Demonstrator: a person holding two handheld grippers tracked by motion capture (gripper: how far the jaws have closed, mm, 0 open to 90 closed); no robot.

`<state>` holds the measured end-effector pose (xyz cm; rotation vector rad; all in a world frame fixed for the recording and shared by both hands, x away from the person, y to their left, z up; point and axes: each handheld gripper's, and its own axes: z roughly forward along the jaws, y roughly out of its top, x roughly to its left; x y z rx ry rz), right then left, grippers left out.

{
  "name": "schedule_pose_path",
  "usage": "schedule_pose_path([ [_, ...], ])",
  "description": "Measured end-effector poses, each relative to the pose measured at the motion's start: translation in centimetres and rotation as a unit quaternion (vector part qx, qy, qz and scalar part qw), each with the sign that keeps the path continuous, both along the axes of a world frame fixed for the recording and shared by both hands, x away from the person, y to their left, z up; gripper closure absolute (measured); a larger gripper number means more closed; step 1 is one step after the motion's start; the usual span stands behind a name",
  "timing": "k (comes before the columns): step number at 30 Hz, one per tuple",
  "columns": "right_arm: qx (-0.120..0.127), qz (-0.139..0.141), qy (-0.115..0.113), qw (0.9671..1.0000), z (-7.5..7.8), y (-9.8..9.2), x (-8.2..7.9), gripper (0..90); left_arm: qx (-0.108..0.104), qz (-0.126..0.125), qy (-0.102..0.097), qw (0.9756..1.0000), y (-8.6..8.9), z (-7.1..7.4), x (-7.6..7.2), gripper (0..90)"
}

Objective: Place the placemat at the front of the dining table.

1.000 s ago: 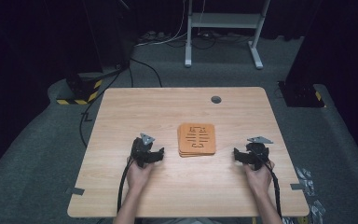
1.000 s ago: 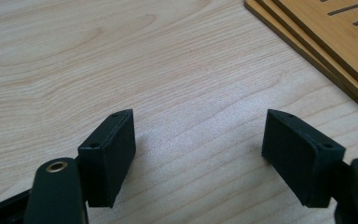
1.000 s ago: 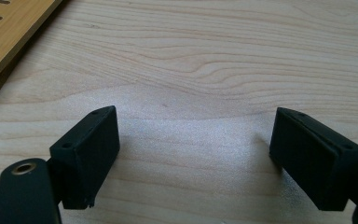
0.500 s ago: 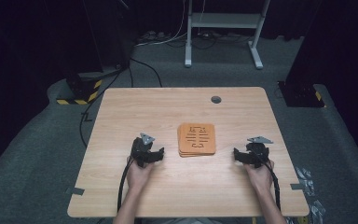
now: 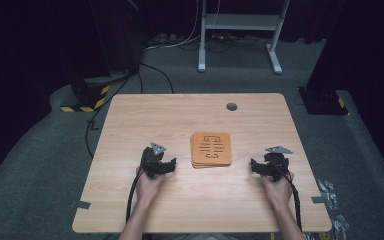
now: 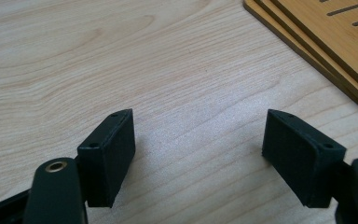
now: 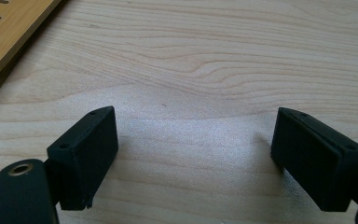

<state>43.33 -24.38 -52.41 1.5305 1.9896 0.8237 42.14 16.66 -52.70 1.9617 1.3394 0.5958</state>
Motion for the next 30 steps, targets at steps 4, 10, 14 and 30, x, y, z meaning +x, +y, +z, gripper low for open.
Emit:
schedule_pose_path([
  [4, -0.001, 0.0, 0.001, 1.0, 0.0, 0.0, 0.0, 14.6, -0.001, 0.001, -0.001, 1.0, 0.0, 0.0, 0.0, 25.4],
  [10, 0.002, 0.0, 0.002, 1.0, 0.0, 0.0, -0.1, 15.3, 0.001, -0.004, 0.005, 1.0, 0.1, 0.1, 0.1, 24.9],
  [14, 0.002, 0.001, 0.001, 1.0, 0.0, 0.0, -0.1, 16.0, 0.008, 0.004, 0.009, 0.9999, -0.1, 0.2, 0.2, 23.1],
  [30, -0.002, 0.004, 0.003, 1.0, 0.1, 0.0, -0.1, 16.0, -0.018, 0.0, -0.001, 0.9998, -0.6, 1.6, 0.2, 23.0],
])
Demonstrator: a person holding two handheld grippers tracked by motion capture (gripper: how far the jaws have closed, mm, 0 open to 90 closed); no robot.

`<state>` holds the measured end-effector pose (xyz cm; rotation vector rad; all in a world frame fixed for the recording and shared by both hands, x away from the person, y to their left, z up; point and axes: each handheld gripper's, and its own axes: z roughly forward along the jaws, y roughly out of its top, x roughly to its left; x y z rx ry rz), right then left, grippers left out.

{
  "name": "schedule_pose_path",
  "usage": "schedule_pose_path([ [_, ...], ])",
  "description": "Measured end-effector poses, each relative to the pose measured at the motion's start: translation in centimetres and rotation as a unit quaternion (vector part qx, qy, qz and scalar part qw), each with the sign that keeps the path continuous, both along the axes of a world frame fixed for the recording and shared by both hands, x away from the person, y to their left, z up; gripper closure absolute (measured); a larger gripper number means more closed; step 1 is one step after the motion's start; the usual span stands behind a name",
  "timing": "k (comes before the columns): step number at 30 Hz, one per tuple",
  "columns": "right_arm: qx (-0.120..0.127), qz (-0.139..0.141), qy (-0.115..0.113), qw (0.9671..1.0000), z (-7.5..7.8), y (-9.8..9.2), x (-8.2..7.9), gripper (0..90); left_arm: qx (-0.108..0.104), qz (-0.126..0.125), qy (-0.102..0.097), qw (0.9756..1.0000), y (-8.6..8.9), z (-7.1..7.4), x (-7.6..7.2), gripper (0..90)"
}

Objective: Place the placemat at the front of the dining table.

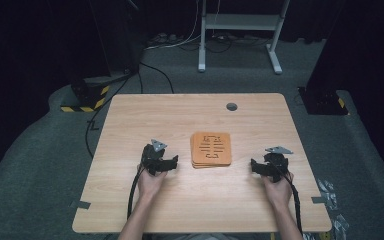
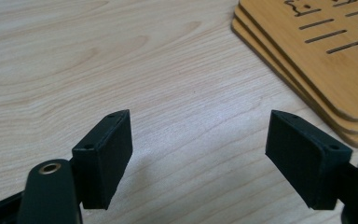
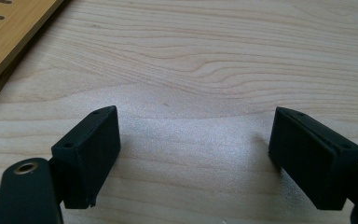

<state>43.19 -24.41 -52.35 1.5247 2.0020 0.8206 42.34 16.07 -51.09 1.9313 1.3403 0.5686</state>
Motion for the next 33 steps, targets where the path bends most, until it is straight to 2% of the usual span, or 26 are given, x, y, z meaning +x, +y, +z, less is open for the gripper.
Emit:
schedule_pose_path([
  [26, -0.002, 0.002, -0.002, 1.0, 0.0, 0.0, 0.0, 16.0, -0.017, -0.017, -0.005, 0.9997, -1.9, 1.2, 1.1, 21.9],
  [33, -0.002, 0.002, -0.002, 1.0, 0.0, 0.0, 0.0, 16.1, -0.027, -0.019, -0.004, 0.9994, -2.6, 1.0, 1.6, 21.9],
])
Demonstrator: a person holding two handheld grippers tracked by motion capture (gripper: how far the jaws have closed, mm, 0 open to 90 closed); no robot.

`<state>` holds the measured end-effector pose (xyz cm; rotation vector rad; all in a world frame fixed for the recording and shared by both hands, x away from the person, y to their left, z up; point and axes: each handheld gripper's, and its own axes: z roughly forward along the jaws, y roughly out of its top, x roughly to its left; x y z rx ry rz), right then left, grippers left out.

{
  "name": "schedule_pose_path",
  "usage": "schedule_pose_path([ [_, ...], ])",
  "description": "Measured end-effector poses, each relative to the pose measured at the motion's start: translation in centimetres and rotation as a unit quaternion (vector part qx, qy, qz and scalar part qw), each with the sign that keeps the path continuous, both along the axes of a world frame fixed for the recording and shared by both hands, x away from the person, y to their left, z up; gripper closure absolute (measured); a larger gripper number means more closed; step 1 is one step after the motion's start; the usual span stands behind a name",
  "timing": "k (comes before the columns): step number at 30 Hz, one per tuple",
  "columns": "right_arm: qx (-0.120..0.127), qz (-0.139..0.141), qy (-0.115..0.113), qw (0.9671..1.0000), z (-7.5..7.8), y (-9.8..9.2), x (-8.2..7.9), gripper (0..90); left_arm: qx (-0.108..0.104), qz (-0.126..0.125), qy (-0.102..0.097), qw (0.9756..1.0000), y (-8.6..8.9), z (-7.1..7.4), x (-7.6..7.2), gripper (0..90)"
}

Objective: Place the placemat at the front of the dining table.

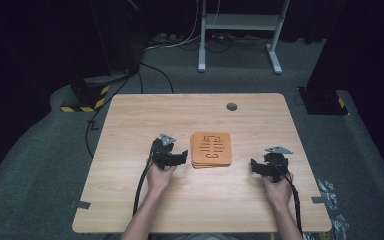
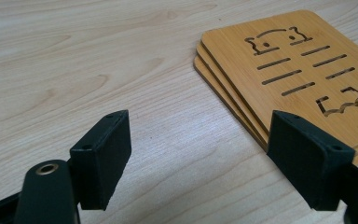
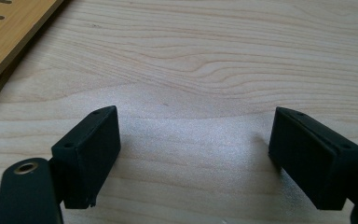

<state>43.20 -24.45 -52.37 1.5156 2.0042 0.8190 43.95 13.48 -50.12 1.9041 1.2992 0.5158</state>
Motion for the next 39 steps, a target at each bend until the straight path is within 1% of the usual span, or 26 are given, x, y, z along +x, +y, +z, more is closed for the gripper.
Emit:
schedule_pose_path([
  [3, 0.0, 0.0, 0.0, 1.0, 0.0, 0.0, 0.0, 16.1, -0.001, 0.0, 0.003, 1.0, -0.2, -0.2, 0.1, 21.8],
  [7, 0.0, 0.0, 0.0, 1.0, 0.0, 0.0, 0.0, 16.1, -0.004, 0.0, 0.001, 1.0, -0.4, -0.2, 0.1, 21.8],
  [11, 0.0, 0.0, 0.0, 1.0, 0.0, 0.0, 0.0, 16.1, 0.001, -0.006, 0.004, 1.0, -0.8, 0.1, 0.4, 21.1],
  [14, 0.0, 0.0, 0.0, 1.0, 0.0, 0.0, 0.0, 16.1, 0.006, -0.013, 0.001, 0.9999, -1.2, 0.4, 0.8, 21.0],
  [17, 0.0, 0.0, 0.0, 1.0, 0.0, 0.0, 0.0, 16.1, 0.006, -0.013, -0.005, 0.9999, -1.5, 0.4, 1.1, 21.5],
  [18, 0.0, 0.0, 0.0, 1.0, 0.0, 0.0, 0.0, 16.1, 0.005, -0.01, -0.001, 0.9999, -1.7, 0.4, 1.2, 21.5],
  [20, 0.0, 0.0, 0.0, 1.0, 0.0, 0.0, 0.0, 16.1, 0.011, -0.012, 0.005, 0.9999, -2.0, 0.3, 1.5, 20.7],
  [24, 0.0, 0.0, 0.0, 1.0, 0.0, 0.0, 0.0, 16.1, 0.021, -0.012, 0.005, 0.9997, -2.3, 0.2, 1.9, 20.8],
  [25, 0.0, 0.0, 0.0, 1.0, 0.0, 0.0, 0.0, 16.1, 0.023, -0.01, 0.009, 0.9996, -2.4, 0.1, 2.1, 20.7],
  [29, 0.0, 0.0, 0.0, 1.0, 0.0, 0.0, 0.0, 16.1, 0.026, -0.005, 0.008, 0.9996, -2.6, 0.0, 2.5, 20.4],
  [32, 0.0, 0.0, 0.0, 1.0, 0.0, 0.0, 0.0, 16.0, 0.031, -0.002, 0.015, 0.9994, -2.7, -0.3, 2.8, 20.4],
  [35, 0.0, 0.0, 0.0, 1.0, 0.0, 0.0, 0.0, 16.1, 0.033, 0.003, 0.019, 0.9993, -2.8, -0.5, 3.1, 20.2],
  [39, 0.0, 0.0, 0.0, 1.0, 0.0, 0.0, 0.0, 16.0, 0.041, 0.007, 0.022, 0.9989, -2.9, -0.8, 3.4, 20.2],
])
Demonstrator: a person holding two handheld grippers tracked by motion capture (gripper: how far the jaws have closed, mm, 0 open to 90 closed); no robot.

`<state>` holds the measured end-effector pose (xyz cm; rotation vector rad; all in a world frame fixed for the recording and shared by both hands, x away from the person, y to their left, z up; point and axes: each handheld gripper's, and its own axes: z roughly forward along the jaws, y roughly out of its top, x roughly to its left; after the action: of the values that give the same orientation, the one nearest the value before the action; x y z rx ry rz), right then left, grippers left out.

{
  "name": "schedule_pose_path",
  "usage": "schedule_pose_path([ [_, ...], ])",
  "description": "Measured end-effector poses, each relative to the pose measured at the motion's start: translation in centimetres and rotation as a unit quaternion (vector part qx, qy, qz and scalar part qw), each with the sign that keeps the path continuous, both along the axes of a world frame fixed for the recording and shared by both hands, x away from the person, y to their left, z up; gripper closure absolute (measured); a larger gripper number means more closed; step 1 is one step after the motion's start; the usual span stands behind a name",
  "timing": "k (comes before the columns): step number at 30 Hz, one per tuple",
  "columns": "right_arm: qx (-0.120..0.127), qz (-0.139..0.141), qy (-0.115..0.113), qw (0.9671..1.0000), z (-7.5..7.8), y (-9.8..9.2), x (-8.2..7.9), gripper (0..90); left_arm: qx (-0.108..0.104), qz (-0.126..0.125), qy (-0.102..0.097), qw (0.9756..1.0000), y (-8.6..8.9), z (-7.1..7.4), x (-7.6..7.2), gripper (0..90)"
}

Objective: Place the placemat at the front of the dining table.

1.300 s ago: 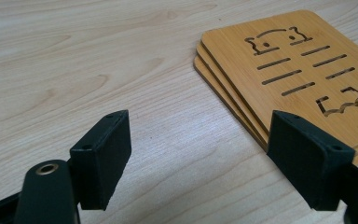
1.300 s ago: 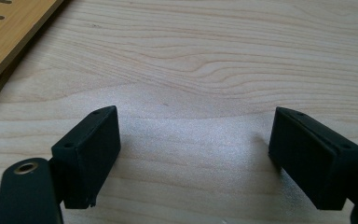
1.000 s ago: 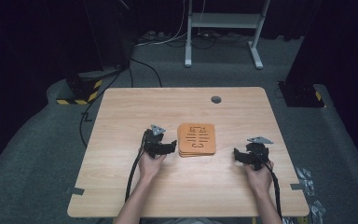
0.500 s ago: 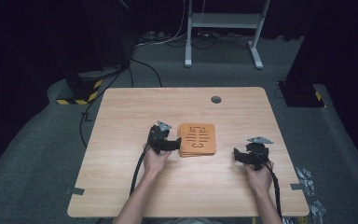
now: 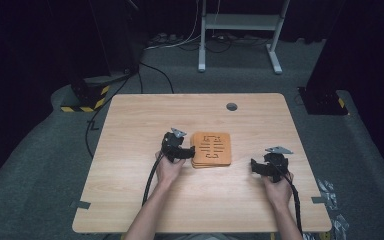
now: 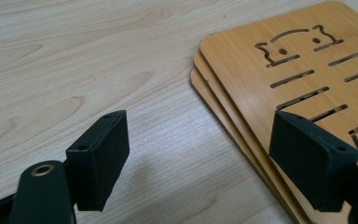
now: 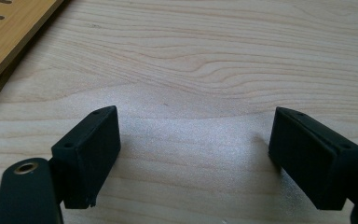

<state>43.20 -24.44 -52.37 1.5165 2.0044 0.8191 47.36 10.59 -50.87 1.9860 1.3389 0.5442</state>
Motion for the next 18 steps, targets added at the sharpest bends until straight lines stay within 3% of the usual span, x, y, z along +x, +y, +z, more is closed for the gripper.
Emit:
schedule_pose_path([
  [18, 0.0, 0.0, 0.0, 1.0, 0.0, 0.0, 0.0, 16.1, 0.001, 0.003, 0.004, 1.0, -0.19, -0.45, 0.42, 19.9],
])
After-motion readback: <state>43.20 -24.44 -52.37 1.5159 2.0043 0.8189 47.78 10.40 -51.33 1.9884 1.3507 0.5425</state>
